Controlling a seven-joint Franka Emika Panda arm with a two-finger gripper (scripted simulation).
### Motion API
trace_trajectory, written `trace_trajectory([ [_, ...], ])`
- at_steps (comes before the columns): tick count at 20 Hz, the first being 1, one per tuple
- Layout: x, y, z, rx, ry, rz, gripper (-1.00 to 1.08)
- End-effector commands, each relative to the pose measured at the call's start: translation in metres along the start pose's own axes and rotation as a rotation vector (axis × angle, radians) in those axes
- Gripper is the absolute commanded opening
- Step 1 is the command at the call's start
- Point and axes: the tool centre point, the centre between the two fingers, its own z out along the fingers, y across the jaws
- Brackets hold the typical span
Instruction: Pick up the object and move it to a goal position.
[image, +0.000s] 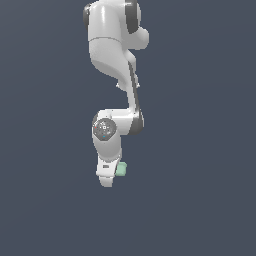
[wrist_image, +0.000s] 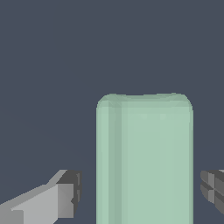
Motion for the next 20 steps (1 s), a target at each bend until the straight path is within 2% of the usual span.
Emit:
trace_trajectory([
  [1, -0.0001, 0.0, 0.0098, -0.001, 0.0, -0.001, 1.0],
  [6, -0.0001, 0.0013, 0.0135, -0.001, 0.0, -0.001, 1.0],
  [7, -0.0001, 0.0013, 0.0135, -0.001, 0.0, -0.001, -1.0],
  [20, 0.0, 0.0008, 0.0112, -0.001, 0.0, -0.001, -1.0],
])
